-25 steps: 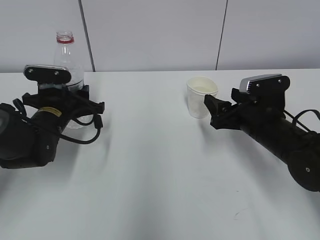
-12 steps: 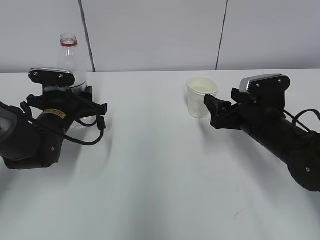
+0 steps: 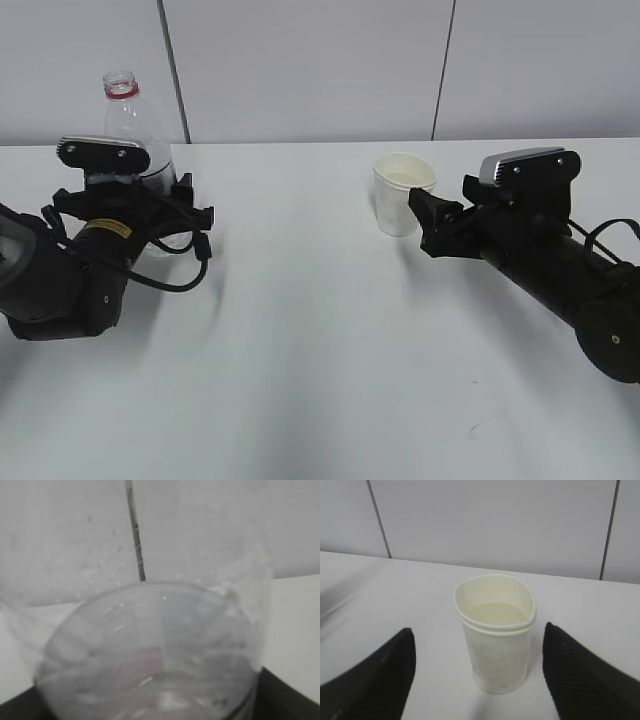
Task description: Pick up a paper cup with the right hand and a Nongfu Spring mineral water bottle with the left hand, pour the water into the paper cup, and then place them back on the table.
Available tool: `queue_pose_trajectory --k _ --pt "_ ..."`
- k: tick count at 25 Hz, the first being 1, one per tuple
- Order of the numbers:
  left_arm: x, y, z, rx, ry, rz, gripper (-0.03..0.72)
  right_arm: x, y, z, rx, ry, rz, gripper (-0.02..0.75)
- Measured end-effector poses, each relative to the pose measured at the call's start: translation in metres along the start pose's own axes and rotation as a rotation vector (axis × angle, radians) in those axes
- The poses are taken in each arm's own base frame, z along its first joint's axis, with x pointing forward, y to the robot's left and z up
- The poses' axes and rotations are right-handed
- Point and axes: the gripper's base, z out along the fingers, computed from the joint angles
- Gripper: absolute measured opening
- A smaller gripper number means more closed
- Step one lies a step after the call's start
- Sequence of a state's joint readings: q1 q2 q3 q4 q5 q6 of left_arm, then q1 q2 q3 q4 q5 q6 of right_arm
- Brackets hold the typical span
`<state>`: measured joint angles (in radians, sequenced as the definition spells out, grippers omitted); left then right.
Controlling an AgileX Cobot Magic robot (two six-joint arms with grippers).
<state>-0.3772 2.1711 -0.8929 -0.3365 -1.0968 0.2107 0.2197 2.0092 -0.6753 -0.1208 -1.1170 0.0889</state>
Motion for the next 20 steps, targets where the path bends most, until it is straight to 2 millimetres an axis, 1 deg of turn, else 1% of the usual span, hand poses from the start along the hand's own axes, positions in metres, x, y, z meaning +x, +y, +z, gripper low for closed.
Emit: queue_pose_trajectory --k 5,8,14,16,20 --pt "-0.009 0.004 -0.007 -0.010 0.002 -0.010 0.490 0.000 0.000 0.000 0.000 0.000 0.000 0.591" --pt "-0.017 0.007 -0.016 -0.009 -0.005 -0.012 0.490 0.000 0.000 0.000 0.000 0.000 0.000 0.592" --pt "-0.024 0.011 -0.030 -0.005 -0.002 -0.010 0.491 0.000 0.000 0.000 0.000 -0.001 0.000 0.592" --pt "-0.026 0.012 -0.034 -0.002 0.001 -0.010 0.491 0.000 0.000 0.000 0.000 -0.002 0.000 0.592" --pt "-0.039 0.013 -0.037 0.004 -0.024 -0.017 0.491 -0.006 0.000 -0.001 -0.001 -0.016 -0.002 0.591"
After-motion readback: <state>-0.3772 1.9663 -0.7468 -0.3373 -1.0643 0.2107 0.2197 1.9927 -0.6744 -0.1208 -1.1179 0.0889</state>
